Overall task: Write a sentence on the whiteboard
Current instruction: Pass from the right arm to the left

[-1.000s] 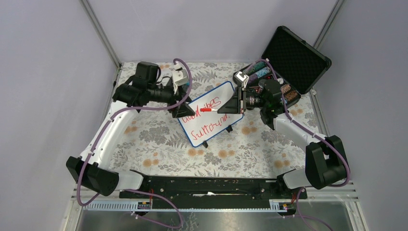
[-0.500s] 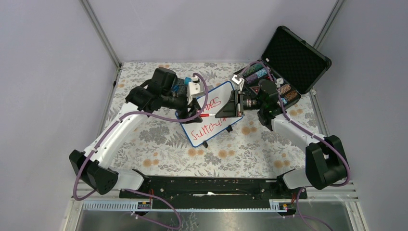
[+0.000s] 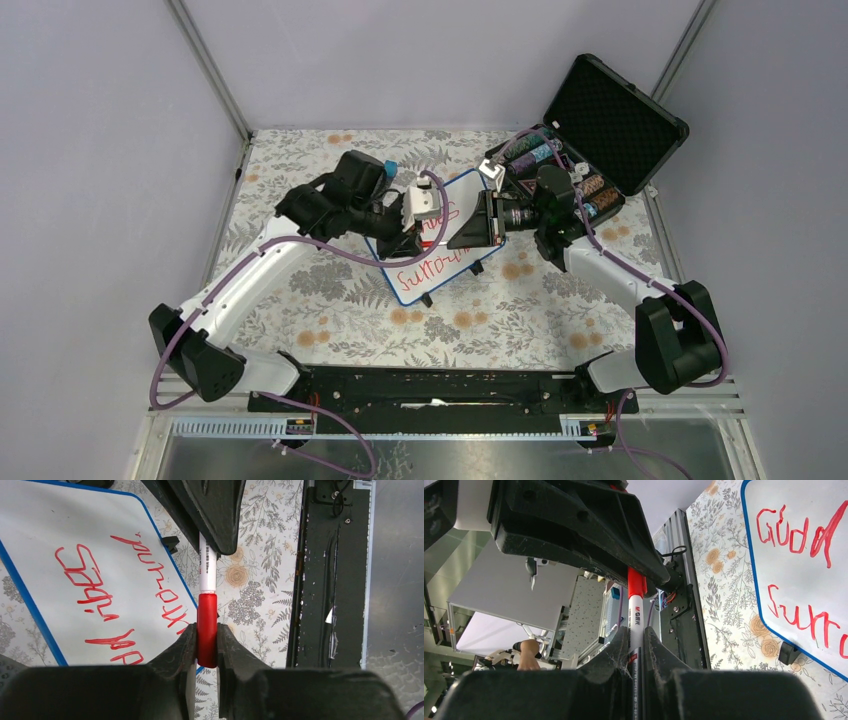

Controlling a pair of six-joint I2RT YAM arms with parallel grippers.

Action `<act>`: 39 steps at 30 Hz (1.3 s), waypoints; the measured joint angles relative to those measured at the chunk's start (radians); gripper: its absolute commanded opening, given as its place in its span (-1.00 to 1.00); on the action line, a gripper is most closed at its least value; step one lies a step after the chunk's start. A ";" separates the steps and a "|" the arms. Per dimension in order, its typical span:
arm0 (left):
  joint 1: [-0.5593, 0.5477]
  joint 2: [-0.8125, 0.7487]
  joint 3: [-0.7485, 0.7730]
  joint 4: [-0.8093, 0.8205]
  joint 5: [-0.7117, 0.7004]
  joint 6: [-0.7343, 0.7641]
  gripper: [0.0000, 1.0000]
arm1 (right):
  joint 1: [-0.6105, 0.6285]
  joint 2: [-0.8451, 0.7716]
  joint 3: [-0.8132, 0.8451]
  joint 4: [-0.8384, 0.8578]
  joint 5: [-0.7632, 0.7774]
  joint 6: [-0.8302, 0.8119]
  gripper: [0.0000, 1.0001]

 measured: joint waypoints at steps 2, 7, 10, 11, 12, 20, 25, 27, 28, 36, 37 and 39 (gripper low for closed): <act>-0.010 0.003 0.000 -0.008 -0.014 -0.002 -0.98 | 0.002 0.000 0.005 -0.035 -0.003 -0.026 -1.00; -0.031 0.019 0.000 -0.034 -0.044 -0.006 -1.00 | 0.008 0.000 0.011 -0.112 -0.010 -0.084 -1.00; -0.035 0.027 0.000 -0.044 -0.050 -0.016 -1.00 | 0.013 0.000 0.011 -0.143 -0.006 -0.106 -1.00; -0.035 0.029 0.000 -0.047 -0.051 -0.022 -1.00 | 0.015 0.000 0.011 -0.150 -0.005 -0.112 -1.00; -0.036 0.029 0.000 -0.051 -0.051 -0.026 -1.00 | 0.017 0.000 0.011 -0.153 -0.005 -0.116 -1.00; -0.037 0.031 0.001 -0.072 -0.053 -0.058 -1.00 | 0.035 0.000 0.017 -0.184 0.005 -0.154 -1.00; -0.037 0.037 0.006 -0.107 -0.053 -0.071 -1.00 | 0.053 0.000 0.021 -0.220 0.015 -0.182 -1.00; -0.037 0.037 0.006 -0.114 -0.053 -0.076 -1.00 | 0.058 0.000 0.023 -0.227 0.017 -0.187 -1.00; -0.037 0.037 0.006 -0.114 -0.053 -0.078 -1.00 | 0.059 0.000 0.024 -0.228 0.018 -0.190 -1.00; -0.037 0.037 0.006 -0.117 -0.054 -0.088 -1.00 | 0.065 0.002 0.032 -0.240 0.019 -0.203 -1.00; -0.037 0.037 0.006 -0.120 -0.054 -0.090 -1.00 | 0.066 0.003 0.032 -0.241 0.019 -0.204 -1.00; -0.037 0.037 0.006 -0.127 -0.054 -0.092 -1.00 | 0.069 0.005 0.034 -0.246 0.019 -0.208 -1.00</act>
